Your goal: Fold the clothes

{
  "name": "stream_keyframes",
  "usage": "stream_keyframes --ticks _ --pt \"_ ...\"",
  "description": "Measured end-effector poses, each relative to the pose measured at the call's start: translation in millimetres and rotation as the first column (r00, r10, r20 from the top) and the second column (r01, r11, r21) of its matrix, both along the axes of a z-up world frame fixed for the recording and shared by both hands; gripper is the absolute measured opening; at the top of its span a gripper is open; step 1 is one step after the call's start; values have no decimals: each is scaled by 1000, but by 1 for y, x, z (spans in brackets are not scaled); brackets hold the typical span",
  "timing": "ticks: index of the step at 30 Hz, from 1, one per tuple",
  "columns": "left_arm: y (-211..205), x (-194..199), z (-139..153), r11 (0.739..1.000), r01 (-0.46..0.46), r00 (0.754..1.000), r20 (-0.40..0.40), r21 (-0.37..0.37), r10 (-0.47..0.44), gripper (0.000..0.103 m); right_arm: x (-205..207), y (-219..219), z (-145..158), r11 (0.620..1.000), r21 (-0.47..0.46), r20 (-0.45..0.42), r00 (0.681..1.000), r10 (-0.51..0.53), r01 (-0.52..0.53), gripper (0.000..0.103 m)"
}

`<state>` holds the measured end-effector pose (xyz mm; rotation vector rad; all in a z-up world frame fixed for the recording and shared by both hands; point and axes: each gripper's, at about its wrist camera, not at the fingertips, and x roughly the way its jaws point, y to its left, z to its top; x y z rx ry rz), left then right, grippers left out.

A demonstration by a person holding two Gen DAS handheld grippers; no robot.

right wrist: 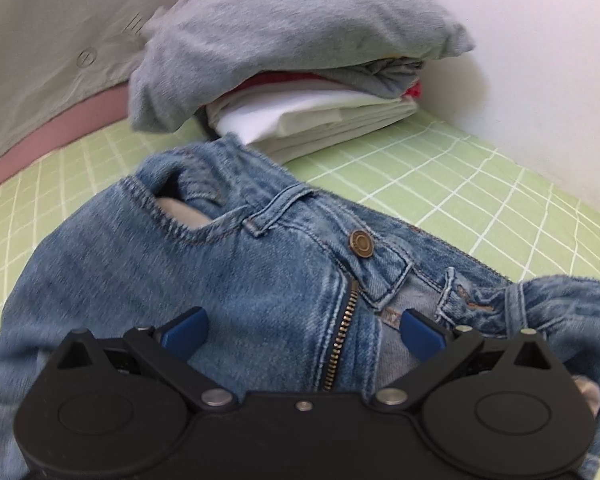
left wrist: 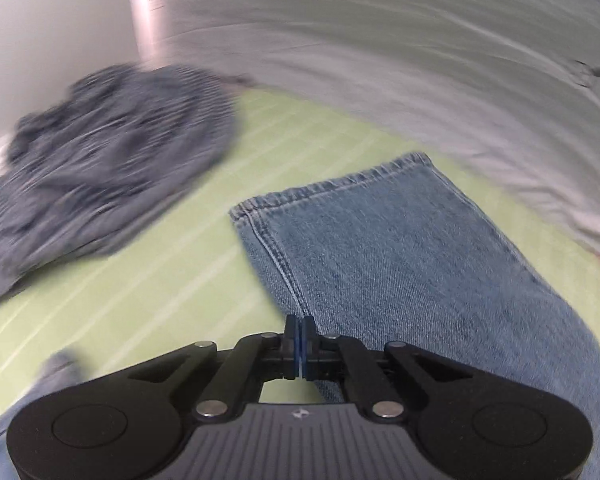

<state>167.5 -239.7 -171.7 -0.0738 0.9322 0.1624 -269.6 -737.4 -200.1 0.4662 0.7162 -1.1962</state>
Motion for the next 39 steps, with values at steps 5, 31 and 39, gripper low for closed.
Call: stream_keyframes --ticks 5,31,39 --pt "61 -46 11 995 -85 996 -10 -53 84 6 -3 21 10 997 5 9 997 71 -71 103" --pt "220 -164 7 996 -38 997 -72 -85 32 16 9 239 43 944 4 0 944 331 -331 103" --pt "283 -168 10 987 -106 991 -94 -120 95 8 27 306 38 938 33 -37 938 345 -344 103"
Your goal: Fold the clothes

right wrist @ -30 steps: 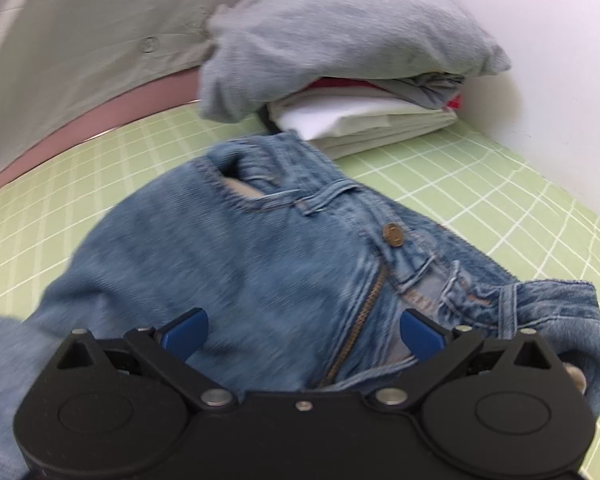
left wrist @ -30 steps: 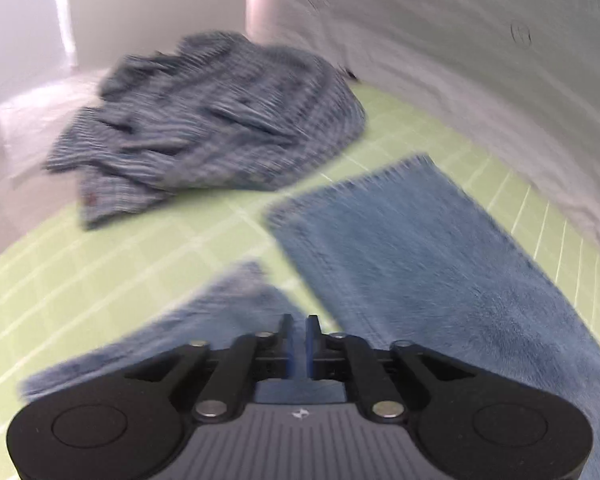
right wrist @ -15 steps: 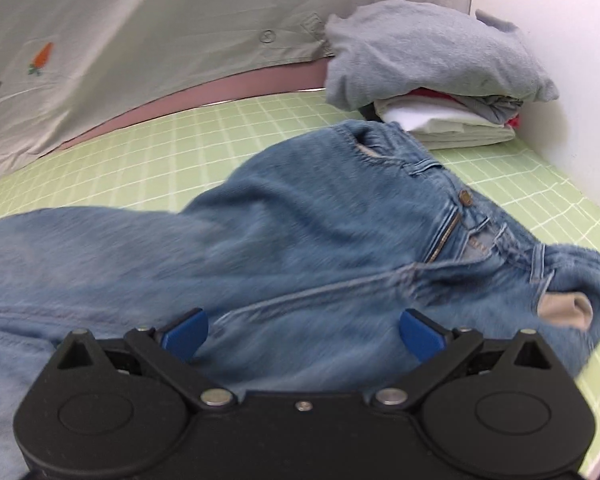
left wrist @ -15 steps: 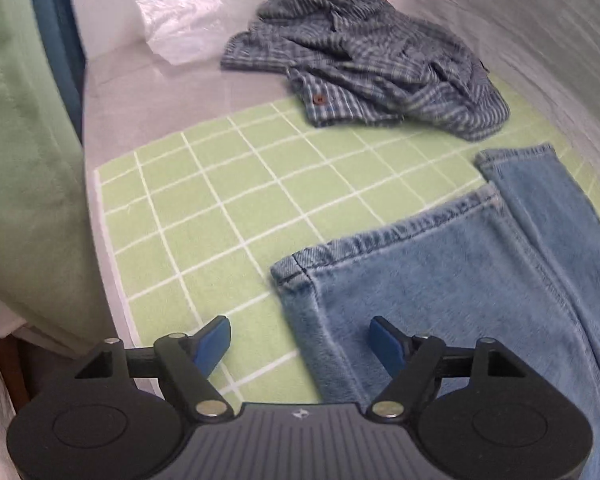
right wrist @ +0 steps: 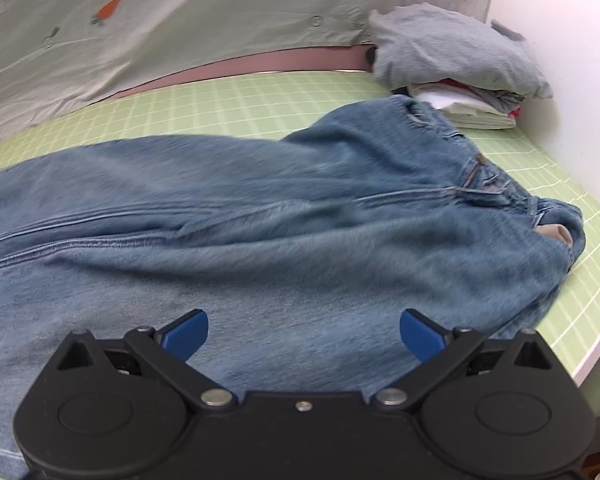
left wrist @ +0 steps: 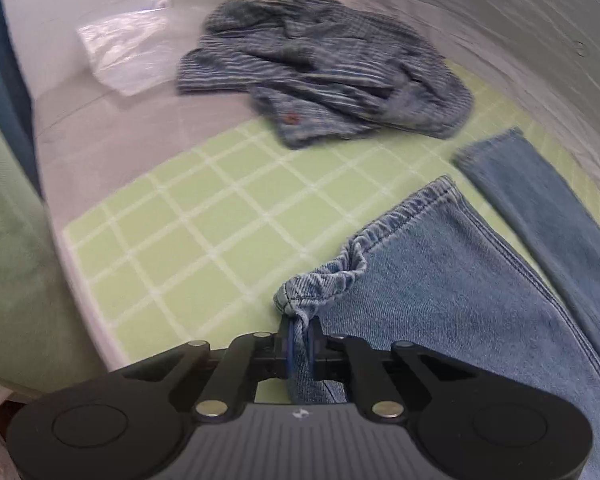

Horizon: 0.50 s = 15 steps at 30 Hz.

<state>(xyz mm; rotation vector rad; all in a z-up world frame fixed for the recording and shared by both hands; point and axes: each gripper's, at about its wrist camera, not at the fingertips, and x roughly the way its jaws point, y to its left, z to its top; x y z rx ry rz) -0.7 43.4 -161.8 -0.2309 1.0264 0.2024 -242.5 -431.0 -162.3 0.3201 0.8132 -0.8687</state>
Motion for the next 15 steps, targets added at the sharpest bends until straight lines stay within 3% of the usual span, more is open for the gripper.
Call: stream_keyframes --ticks 4,9,15 --pt "39 1 -3 999 -12 1000 -3 -37 12 10 6 23 -2 999 18 -9 999 34 -33 103" --pt "36 1 6 1000 -16 1000 -9 -19 15 23 10 34 -2 997 19 -18 997 72 -72 103" --pt "11 5 36 997 -61 994 85 -51 66 55 9 9 10 999 -13 34 999 39 -39 103"
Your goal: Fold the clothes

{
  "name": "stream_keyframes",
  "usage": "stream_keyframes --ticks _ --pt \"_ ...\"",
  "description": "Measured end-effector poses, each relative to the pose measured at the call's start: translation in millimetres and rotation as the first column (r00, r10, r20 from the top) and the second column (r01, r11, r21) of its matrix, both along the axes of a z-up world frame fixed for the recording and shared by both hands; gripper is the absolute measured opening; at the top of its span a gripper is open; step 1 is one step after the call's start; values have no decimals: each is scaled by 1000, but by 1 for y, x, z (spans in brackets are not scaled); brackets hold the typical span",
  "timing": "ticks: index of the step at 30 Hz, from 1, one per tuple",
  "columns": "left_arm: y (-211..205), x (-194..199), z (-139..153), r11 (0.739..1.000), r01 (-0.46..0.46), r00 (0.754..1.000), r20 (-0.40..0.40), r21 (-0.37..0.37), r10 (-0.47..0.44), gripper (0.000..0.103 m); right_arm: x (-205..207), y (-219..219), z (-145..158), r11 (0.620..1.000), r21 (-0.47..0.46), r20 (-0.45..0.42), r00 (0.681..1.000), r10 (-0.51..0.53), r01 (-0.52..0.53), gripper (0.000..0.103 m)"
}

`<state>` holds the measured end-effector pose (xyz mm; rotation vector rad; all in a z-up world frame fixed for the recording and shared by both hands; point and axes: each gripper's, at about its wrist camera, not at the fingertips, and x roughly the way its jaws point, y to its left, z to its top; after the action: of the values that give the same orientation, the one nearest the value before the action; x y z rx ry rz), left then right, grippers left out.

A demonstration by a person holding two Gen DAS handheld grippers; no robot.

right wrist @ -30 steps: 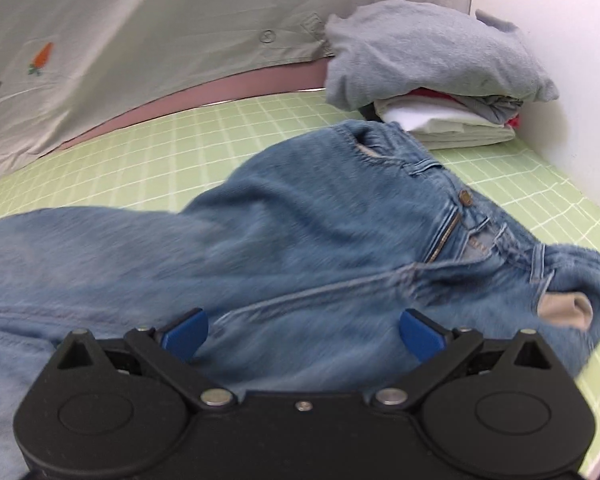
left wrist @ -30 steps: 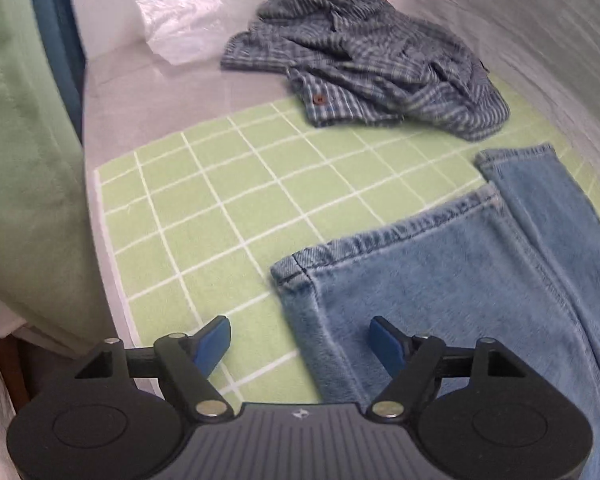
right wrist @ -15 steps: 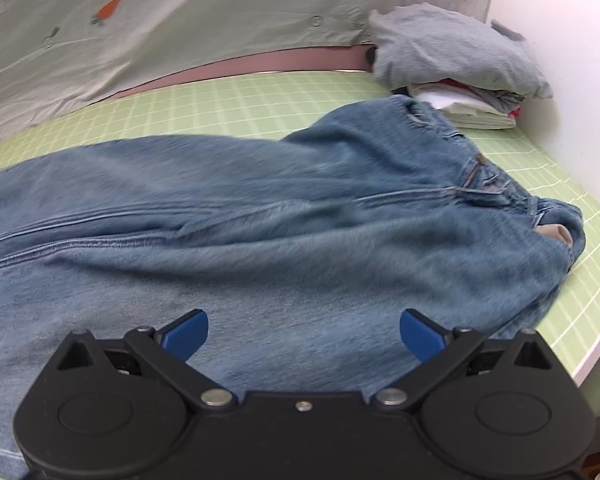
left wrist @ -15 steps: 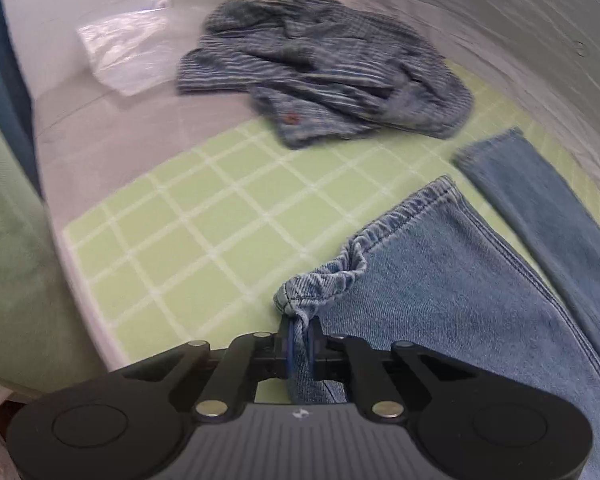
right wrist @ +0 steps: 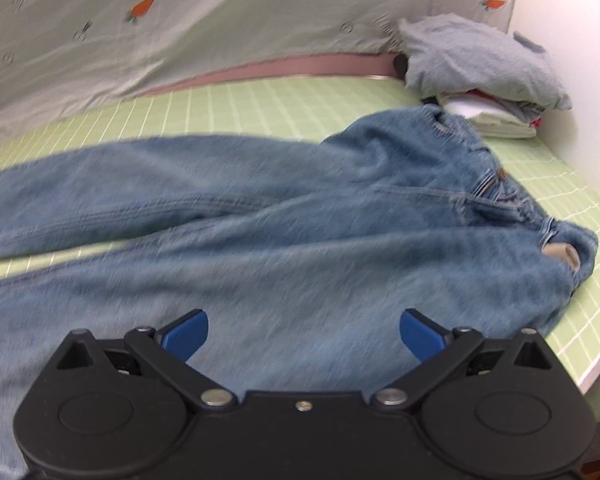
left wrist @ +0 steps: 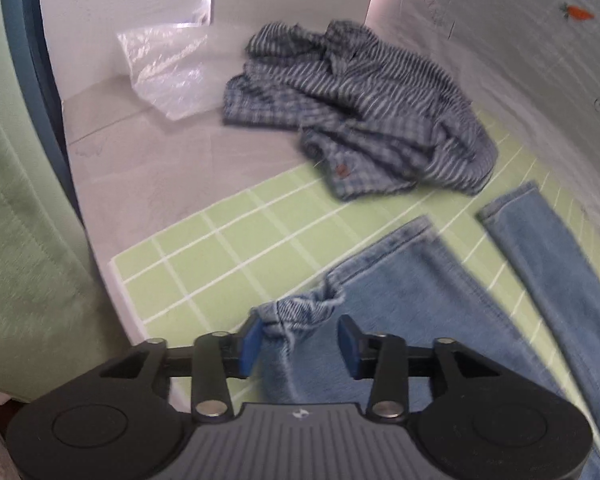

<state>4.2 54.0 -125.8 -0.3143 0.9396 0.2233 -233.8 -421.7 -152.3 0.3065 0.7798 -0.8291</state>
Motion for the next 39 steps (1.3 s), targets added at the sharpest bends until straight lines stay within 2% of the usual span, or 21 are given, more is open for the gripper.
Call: stream_keyframes --ticks 5,9,11,16,20,22,27,28,30,31,32,34,35,37,39 --pt "-47 17 7 999 33 998 46 -3 -33 65 3 -38 2 1000 8 57 998 -29 29 103" --pt "-82 44 7 995 98 995 21 -10 -98 67 7 -61 -1 998 12 76 996 -56 55 103" --pt "-97 58 8 992 124 992 34 -7 -124 69 12 -70 -3 998 17 77 995 -69 68 103" --pt "-123 113 -13 988 155 988 -4 -28 -155 70 31 -86 -10 995 19 85 992 -96 95 103" --pt "-131 159 -32 991 119 992 -33 -55 -121 70 51 -102 -15 990 17 61 989 -138 137 103" --pt "-136 177 -38 992 110 993 -34 -62 -112 70 64 -108 -14 990 1 16 990 -138 138 103" --pt "-151 201 -44 988 155 988 -16 -14 -155 72 88 -110 -9 996 -27 -69 993 -92 91 103" --pt "-155 202 -44 985 172 985 -12 -3 -172 71 92 -108 -9 997 -29 -78 994 -76 74 103" --pt "-163 200 -43 979 199 980 -2 38 -199 58 99 -104 -10 999 -29 -94 995 -40 37 103" --pt "-167 197 -44 975 209 978 3 74 -210 36 102 -102 -11 999 -28 -100 995 -21 18 103" --pt "-171 195 -44 969 218 975 7 114 -220 26 105 -100 -11 1000 -26 -107 994 -2 -1 103" --pt "-175 189 -44 961 230 972 18 156 -235 24 112 -96 -12 999 -23 -120 992 36 -40 103" --pt "-169 187 -42 965 204 977 20 166 -210 23 114 -94 -12 998 -22 -123 991 51 -54 103" --pt "-155 183 -36 975 136 989 25 178 -143 23 114 -93 -10 997 -24 -118 991 64 -67 103" --pt "-130 177 -33 984 24 999 17 176 -27 22 108 -93 -8 998 -24 -106 993 54 -57 103"
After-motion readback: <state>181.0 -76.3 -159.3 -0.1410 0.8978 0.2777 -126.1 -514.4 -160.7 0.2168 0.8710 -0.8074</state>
